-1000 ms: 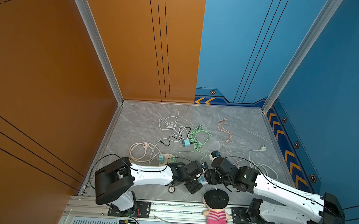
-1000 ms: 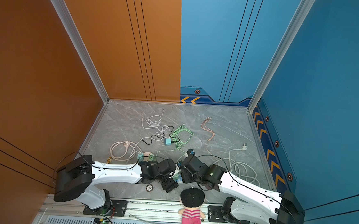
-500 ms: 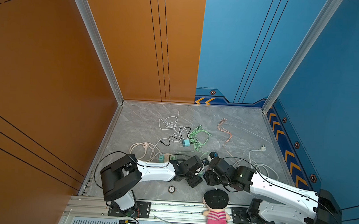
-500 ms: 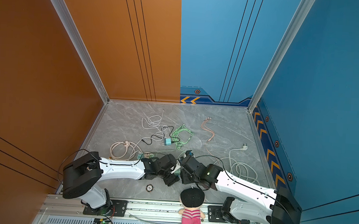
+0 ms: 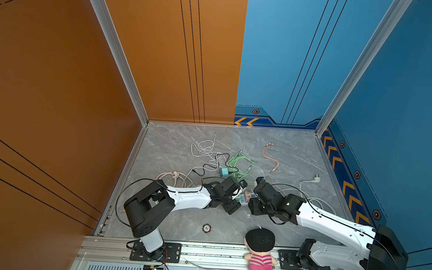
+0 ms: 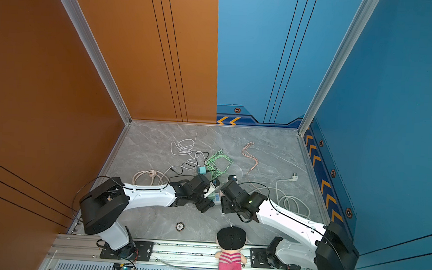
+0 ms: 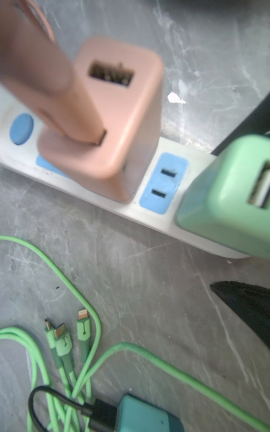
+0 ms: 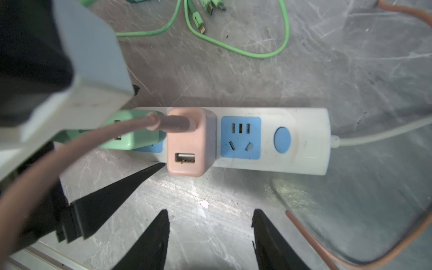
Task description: Insert the plug
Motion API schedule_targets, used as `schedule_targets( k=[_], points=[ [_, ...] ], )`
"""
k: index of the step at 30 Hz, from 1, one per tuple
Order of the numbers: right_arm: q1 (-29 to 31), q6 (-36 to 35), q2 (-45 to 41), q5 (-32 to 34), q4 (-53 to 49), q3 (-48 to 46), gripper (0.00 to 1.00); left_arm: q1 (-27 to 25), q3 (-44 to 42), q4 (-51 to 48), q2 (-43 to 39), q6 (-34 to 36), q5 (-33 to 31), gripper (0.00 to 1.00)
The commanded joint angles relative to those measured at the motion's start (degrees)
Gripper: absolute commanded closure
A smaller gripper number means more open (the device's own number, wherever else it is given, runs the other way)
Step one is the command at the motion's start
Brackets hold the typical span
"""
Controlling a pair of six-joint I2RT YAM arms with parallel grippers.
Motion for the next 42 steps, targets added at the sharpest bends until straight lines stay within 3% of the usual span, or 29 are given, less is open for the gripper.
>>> schedule_targets(
  k=[1, 10, 15, 25, 30, 36, 42],
  points=[
    [-0.4, -3.1, 2.7, 1.7, 4.1, 2.7, 0.41, 0.7, -0.2, -3.3, -0.1, 1.4, -1.6, 0.2],
    [-0.5, -5.2, 6.6, 1.8, 7.0, 4.1, 0.45, 0.7, -0.8, -3.6, -1.7, 1.0, -1.7, 0.19],
    [-0.6, -4.5, 8.2, 3.3, 7.0, 4.2, 0.59, 0.6, -0.9, -3.7, -2.5, 0.7, -1.3, 0.19],
    [0.1, -4.0, 9.9, 4.5, 6.4, 3.6, 0.72, 0.6, -0.4, -4.4, -2.8, 0.5, -1.7, 0.19],
    [1.2, -3.8, 8.5, 8.7, 7.8, 2.5, 0.83, 0.7, -0.1, -4.6, -2.8, 0.3, -1.5, 0.19],
    [1.2, -3.7, 6.9, 8.1, 11.2, 0.7, 0.79, 0.6, 0.0, -5.2, -2.8, -0.1, -1.3, 0.19],
    [1.3, -3.8, 7.6, 8.7, 13.2, 0.1, 0.81, 0.6, 0.1, -5.3, -2.9, -0.2, -1.2, 0.19]
  ],
)
